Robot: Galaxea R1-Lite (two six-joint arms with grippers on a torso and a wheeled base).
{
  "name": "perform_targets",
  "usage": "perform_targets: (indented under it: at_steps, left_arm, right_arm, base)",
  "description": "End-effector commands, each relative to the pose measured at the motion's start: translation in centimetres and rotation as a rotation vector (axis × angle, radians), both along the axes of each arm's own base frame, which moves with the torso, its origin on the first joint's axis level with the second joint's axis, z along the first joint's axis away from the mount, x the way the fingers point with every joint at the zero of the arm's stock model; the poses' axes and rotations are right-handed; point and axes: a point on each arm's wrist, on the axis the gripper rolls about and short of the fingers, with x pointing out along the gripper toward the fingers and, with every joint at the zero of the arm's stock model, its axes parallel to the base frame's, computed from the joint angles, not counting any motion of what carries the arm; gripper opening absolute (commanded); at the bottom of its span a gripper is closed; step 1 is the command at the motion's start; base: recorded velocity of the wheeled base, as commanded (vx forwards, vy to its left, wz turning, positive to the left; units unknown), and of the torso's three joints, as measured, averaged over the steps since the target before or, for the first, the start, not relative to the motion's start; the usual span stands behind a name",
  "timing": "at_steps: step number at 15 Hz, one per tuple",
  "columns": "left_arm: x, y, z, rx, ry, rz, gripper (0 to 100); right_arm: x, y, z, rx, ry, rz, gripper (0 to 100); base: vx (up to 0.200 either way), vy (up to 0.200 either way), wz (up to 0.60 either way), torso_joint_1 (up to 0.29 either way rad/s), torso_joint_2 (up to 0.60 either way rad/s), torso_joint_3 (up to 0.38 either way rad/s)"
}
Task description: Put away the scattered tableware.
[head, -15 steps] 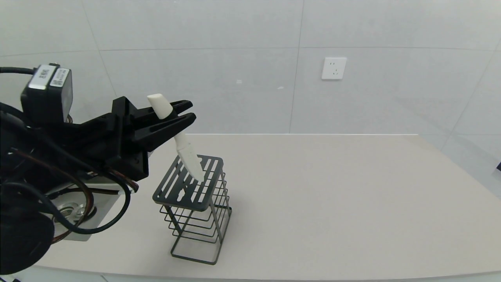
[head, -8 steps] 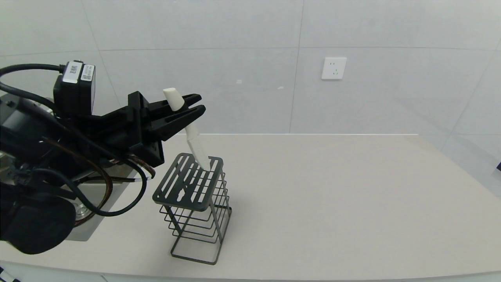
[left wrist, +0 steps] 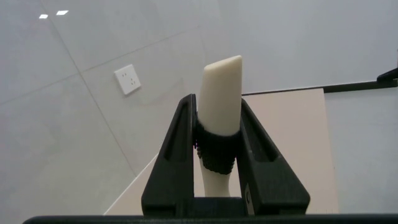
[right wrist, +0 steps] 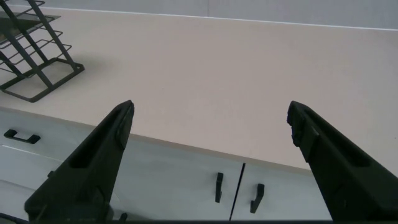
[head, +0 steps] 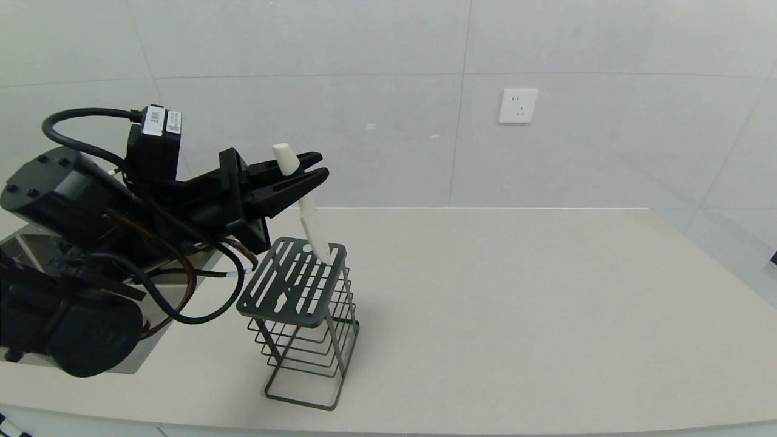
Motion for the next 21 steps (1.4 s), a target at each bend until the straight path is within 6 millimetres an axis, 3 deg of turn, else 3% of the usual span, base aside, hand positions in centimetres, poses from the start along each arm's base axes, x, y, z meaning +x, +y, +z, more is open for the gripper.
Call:
perform_targets:
  at_steps: [1, 9, 14, 21]
  left_arm:
    - [0.2, -0.1, -0.3, 0.002, 0.008, 0.0, 0]
    - [0.0, 0.0, -0.6, 0.007, 0.024, 0.001, 0]
    - [-1.7, 0.6, -1.2, 0.015, 0.064, 0.004, 0]
    - [-1.8, 0.7, -1.5, 0.025, 0.055, 0.013, 0]
  right_arm:
    - [0.0, 0.0, 0.0, -0.001, 0.006, 0.001, 100]
    - [0.0, 0.0, 0.0, -0.002, 0.005, 0.001, 100]
    - [0.0, 0.0, 0.0, -0.002, 0.005, 0.001, 100]
    - [0.0, 0.0, 0.0, -0.002, 0.005, 0.001, 100]
  base:
    - [0.0, 0.0, 0.0, 0.0, 0.0, 0.0]
    - [0.0, 0.0, 0.0, 0.0, 0.0, 0.0]
    - [0.0, 0.0, 0.0, 0.0, 0.0, 0.0]
    - [0.0, 0.0, 0.0, 0.0, 0.0, 0.0]
